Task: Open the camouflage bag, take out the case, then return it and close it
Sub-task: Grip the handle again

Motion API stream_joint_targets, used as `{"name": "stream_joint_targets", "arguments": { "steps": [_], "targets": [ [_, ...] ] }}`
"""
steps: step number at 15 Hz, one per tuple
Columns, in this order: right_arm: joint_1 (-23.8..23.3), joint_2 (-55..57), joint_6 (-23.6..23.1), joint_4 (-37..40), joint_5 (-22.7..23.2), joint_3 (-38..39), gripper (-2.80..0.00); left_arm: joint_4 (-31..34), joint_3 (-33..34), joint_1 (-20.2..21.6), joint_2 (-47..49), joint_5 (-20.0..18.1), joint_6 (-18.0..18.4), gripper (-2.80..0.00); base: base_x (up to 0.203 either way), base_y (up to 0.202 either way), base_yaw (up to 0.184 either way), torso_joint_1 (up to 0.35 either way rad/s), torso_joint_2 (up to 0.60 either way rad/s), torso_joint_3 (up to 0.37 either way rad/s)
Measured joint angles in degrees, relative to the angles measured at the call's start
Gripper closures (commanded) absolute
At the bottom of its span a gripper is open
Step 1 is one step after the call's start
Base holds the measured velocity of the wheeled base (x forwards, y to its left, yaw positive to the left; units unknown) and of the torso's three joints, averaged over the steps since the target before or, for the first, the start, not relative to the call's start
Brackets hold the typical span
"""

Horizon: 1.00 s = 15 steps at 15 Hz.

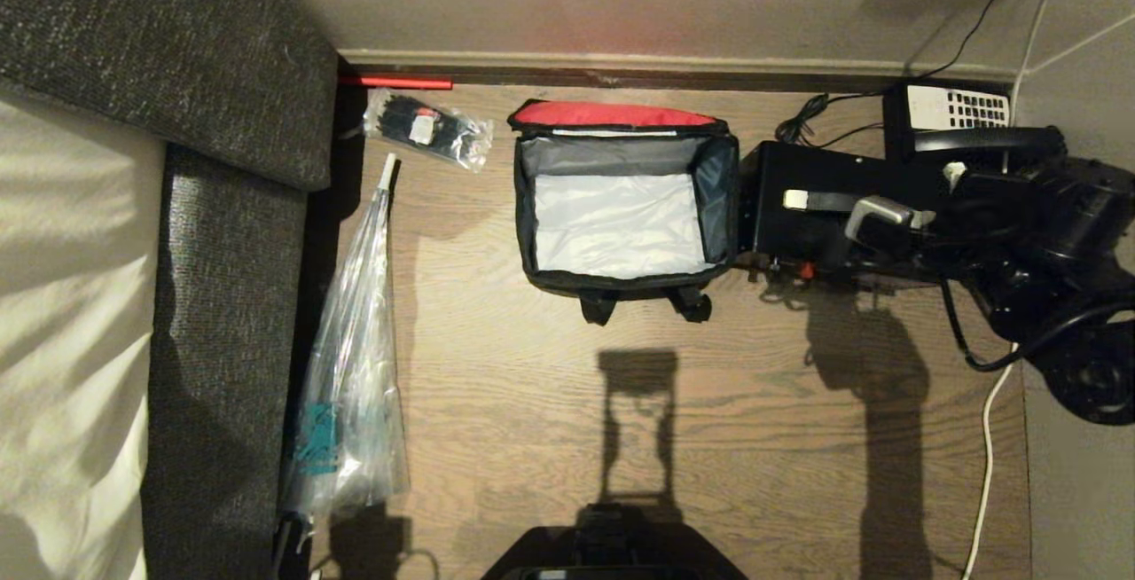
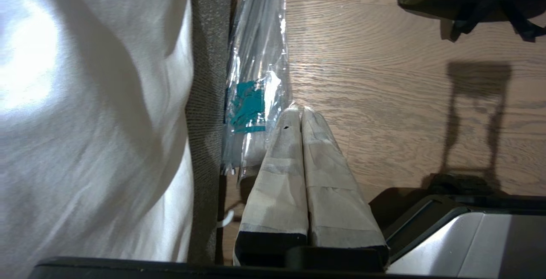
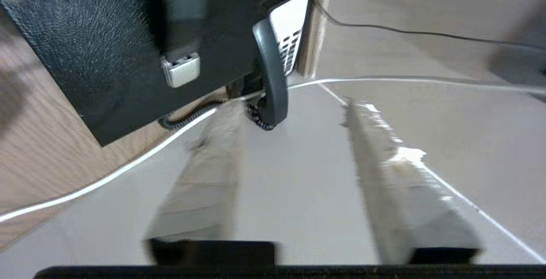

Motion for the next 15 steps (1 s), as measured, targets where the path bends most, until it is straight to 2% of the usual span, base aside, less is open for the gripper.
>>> {"name": "stream_joint_targets", "arguments": {
  "steps": [2,5,7,12,15],
  "targets": [
    [0.20,-6.83,5.15,5.35,-0.31,2.31,0.00,0.00,0.00,0.00,0.00,0.00,0.03,0.00,0.000,0.000,0.000,0.000,0.00,0.000],
    [0.75,-17.48,18.13,9.89,-1.34,8.96,0.00,0.00,0.00,0.00,0.00,0.00,0.03,0.00,0.000,0.000,0.000,0.000,0.00,0.000],
    [0.87,-26.24,25.52,15.82,-1.83,13.10,0.00,0.02,0.00,0.00,0.00,0.00,0.03,0.00,0.000,0.000,0.000,0.000,0.00,0.000],
    [0.98,-55.03,45.84,41.48,-3.20,21.41,0.00,0.00,0.00,0.00,0.00,-0.02,0.02,0.00,0.000,0.000,0.000,0.000,0.00,0.000],
    [-0.15,-71.57,63.69,54.92,-2.14,32.70,0.00,0.00,0.00,0.00,0.00,0.00,0.01,0.00,0.000,0.000,0.000,0.000,0.00,0.000]
  ]
}}
